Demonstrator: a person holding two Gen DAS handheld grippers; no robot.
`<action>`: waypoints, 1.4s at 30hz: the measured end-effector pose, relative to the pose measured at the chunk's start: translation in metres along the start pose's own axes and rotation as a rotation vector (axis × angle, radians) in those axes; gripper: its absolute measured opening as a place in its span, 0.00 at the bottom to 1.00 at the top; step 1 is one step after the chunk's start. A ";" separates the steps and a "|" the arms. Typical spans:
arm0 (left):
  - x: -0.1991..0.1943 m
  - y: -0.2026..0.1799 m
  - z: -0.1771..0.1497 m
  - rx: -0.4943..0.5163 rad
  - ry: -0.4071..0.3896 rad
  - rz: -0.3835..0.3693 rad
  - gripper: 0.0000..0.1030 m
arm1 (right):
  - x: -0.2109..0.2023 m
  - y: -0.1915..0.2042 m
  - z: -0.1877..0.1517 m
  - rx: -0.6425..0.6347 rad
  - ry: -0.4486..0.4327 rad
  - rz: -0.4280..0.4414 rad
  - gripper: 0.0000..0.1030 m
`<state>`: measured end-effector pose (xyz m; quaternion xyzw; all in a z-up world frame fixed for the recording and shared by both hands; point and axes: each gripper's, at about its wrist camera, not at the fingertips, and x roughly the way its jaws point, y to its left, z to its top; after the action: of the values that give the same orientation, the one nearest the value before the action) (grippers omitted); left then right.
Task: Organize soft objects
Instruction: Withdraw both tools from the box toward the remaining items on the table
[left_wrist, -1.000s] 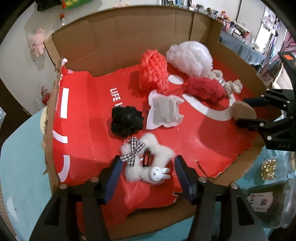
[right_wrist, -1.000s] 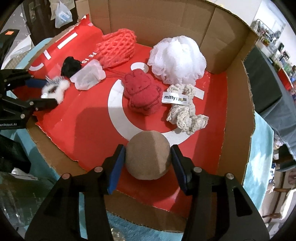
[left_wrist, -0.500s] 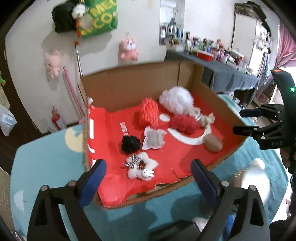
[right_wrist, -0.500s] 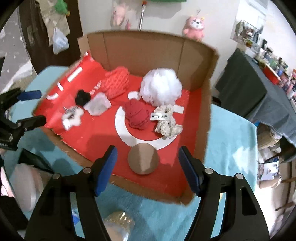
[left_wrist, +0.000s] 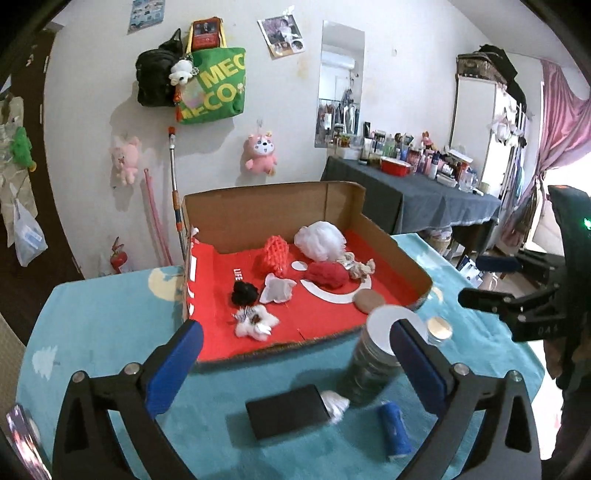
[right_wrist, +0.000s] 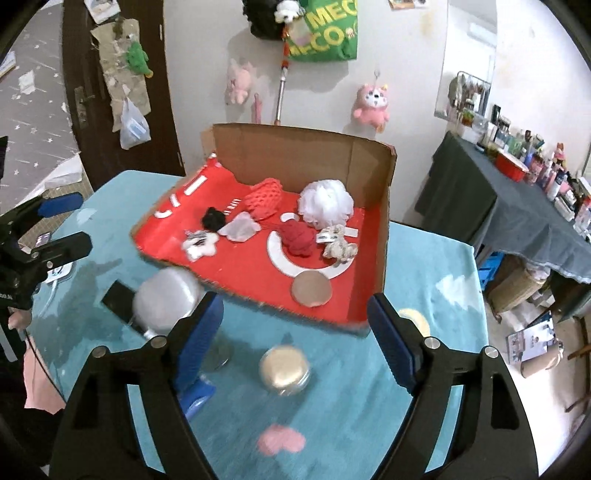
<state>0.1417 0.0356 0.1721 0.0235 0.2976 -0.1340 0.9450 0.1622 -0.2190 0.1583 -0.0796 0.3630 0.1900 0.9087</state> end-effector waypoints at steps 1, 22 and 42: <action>-0.004 -0.003 -0.005 0.004 -0.009 0.008 1.00 | -0.006 0.004 -0.005 0.001 -0.011 0.003 0.78; 0.005 -0.025 -0.127 -0.097 0.039 0.057 1.00 | 0.000 0.035 -0.125 0.154 -0.056 -0.004 0.81; 0.003 0.020 -0.139 -0.139 0.074 0.067 1.00 | 0.047 0.079 -0.105 0.200 0.010 0.255 0.79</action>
<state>0.0720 0.0715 0.0557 -0.0274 0.3399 -0.0806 0.9366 0.0953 -0.1629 0.0491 0.0571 0.3917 0.2663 0.8788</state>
